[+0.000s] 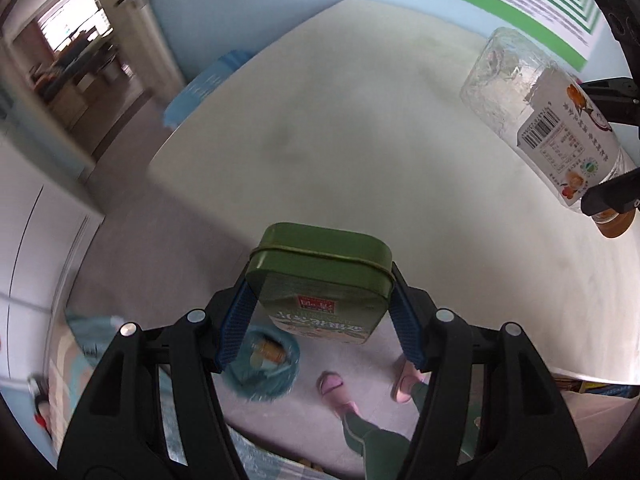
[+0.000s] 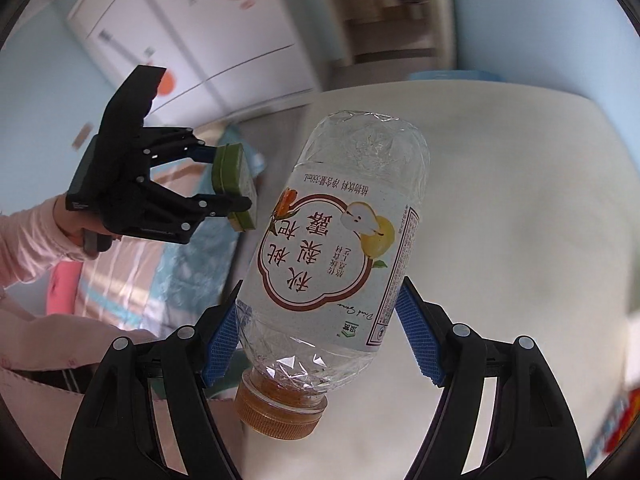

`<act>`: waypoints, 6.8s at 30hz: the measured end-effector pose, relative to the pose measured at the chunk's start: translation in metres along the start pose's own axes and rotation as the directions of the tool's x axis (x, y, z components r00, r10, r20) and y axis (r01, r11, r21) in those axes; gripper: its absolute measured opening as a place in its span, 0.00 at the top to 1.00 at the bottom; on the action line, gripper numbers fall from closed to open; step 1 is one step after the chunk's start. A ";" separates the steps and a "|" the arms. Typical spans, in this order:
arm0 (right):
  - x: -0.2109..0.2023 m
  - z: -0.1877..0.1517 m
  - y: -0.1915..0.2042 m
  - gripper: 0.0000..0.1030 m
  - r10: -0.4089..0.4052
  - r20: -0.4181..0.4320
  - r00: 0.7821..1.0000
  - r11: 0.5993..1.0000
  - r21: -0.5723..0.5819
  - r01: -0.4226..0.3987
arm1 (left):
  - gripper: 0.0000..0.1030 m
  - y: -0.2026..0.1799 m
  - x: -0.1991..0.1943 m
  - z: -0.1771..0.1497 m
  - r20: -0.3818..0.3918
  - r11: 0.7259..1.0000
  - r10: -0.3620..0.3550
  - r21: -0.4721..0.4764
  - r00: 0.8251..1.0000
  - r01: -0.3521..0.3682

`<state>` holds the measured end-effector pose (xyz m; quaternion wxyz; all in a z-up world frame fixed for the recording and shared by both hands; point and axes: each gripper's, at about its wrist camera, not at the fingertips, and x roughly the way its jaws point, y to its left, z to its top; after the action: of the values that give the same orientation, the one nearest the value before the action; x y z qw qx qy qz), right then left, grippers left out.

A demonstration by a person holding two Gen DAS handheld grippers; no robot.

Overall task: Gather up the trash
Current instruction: 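Carry tin and bottle over the teal bin and open both tools to drop them, then bring both open tools back to the table, then grasp the white paper cup with the left tool while the right tool grasps the stacked-cup tube, then lift the tube with the right tool and regrip it while the left tool holds the cup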

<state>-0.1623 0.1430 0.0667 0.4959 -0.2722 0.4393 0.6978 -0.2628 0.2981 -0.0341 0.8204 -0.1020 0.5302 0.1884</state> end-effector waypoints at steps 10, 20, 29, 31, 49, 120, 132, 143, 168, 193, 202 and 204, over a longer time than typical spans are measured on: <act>0.156 0.099 0.108 0.29 0.120 -0.190 0.974 0.980 -0.132 -0.146 | 0.42 0.146 0.021 -0.121 -0.133 0.970 0.031 -0.234 0.991 -0.062; 0.317 0.104 0.144 0.29 0.073 -0.445 0.893 0.986 -0.102 -0.131 | 0.42 0.220 0.104 -0.190 -0.250 0.940 -0.065 -0.339 0.966 -0.025; 0.436 0.073 0.125 0.29 0.083 -0.609 0.789 0.994 -0.002 -0.107 | 0.42 0.242 0.195 -0.224 -0.310 0.935 -0.115 -0.354 0.944 -0.003; 0.455 0.068 0.123 0.29 0.078 -0.624 0.777 0.996 0.009 -0.092 | 0.42 0.245 0.217 -0.231 -0.326 0.935 -0.122 -0.354 0.938 -0.001; 0.516 0.065 0.101 0.18 0.065 -0.630 0.774 0.996 0.082 -0.017 | 0.27 0.258 0.282 -0.259 -0.402 0.944 -0.098 -0.327 0.911 -0.042; -0.202 -0.298 -0.201 0.06 -0.502 0.004 0.865 0.639 0.676 0.368 | 0.06 -0.368 0.046 0.210 0.045 0.648 -0.305 0.742 0.951 0.172; -0.170 -0.298 -0.267 0.07 -0.503 -0.064 0.862 0.610 0.680 0.407 | 0.06 -0.429 0.115 0.274 0.003 0.415 -0.342 0.897 0.940 0.149; -0.143 -0.300 -0.279 0.38 -0.471 -0.048 0.881 0.635 0.675 0.376 | 0.06 -0.458 0.164 0.296 -0.208 0.174 -0.358 0.943 0.910 0.284; -0.172 -0.309 -0.229 0.79 -0.410 0.046 0.911 0.677 0.684 0.271 | 0.25 -0.439 0.138 0.249 -0.217 0.307 -0.311 0.899 0.925 0.314; -0.165 -0.221 -0.144 0.99 -0.348 0.112 0.931 0.865 0.420 0.273 | 0.25 -0.282 0.033 0.180 -0.023 0.627 -0.295 0.749 0.955 0.212; -0.097 -0.184 -0.148 0.23 -0.359 -0.015 0.933 0.881 0.325 0.345 | 0.25 -0.223 0.058 0.137 -0.074 0.760 -0.236 0.608 0.969 0.232; -0.081 -0.178 -0.146 0.24 -0.347 -0.027 0.937 0.890 0.305 0.339 | 0.25 -0.216 0.063 0.129 -0.088 0.773 -0.230 0.589 0.969 0.237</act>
<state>-0.0068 -0.0330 -0.0002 0.6532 -0.2560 0.4797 0.5269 -0.0425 0.1620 -0.0442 0.8249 0.0945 0.5497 -0.0912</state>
